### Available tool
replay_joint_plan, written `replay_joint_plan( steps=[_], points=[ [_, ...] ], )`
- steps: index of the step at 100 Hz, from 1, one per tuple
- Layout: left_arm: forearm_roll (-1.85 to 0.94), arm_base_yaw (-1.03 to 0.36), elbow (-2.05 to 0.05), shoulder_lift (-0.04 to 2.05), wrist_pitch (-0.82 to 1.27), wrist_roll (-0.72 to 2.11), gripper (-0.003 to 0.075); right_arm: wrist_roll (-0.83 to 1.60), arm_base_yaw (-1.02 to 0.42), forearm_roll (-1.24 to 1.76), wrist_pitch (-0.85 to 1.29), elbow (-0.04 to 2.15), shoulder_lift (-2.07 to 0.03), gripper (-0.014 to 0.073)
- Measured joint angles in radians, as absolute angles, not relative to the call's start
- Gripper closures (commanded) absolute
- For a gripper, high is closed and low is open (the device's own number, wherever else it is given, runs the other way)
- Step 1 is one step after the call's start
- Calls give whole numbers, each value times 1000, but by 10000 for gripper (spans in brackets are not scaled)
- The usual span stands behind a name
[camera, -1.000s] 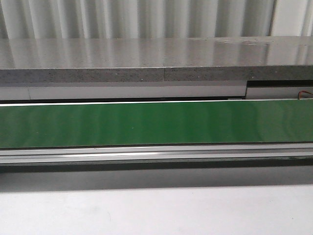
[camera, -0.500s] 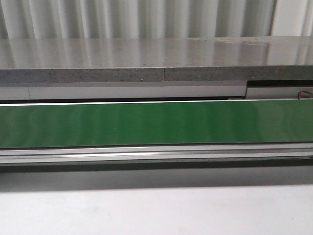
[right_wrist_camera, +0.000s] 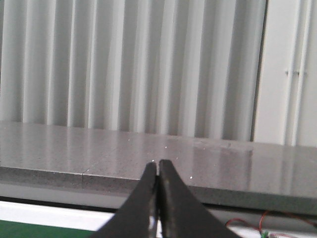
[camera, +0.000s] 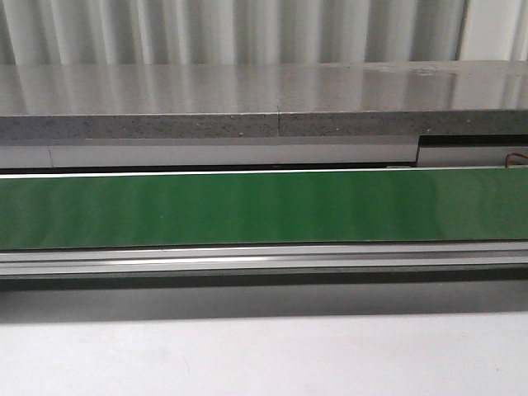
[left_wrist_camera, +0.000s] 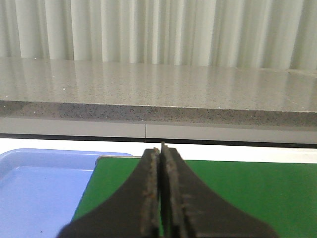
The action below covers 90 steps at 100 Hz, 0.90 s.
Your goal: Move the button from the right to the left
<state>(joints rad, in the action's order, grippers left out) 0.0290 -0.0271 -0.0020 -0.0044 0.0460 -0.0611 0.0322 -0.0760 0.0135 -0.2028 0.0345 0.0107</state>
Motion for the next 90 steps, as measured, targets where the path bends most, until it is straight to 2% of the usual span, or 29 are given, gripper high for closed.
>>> replay_joint_plan(
  steps=[17, 38, 50, 78, 85, 90],
  points=[
    [29, -27, -2, -4, 46, -61, 740, 32, -76, 70, 142, 250, -57, 662],
    [29, -27, -2, -4, 46, -61, 740, 32, -76, 88, 599, 552, -324, 662],
    [29, -27, -2, -4, 46, -61, 740, 32, -76, 131, 779, 681, -492, 662],
    [29, -27, -2, -4, 46, -61, 740, 32, -76, 247, 814, 764, -685, 655],
    [29, -27, -2, -4, 46, -61, 740, 32, -76, 253, 811, 764, -713, 600],
    [29, -27, -2, -4, 46, -61, 740, 32, -76, 254, 811, 764, -730, 501]
  ],
)
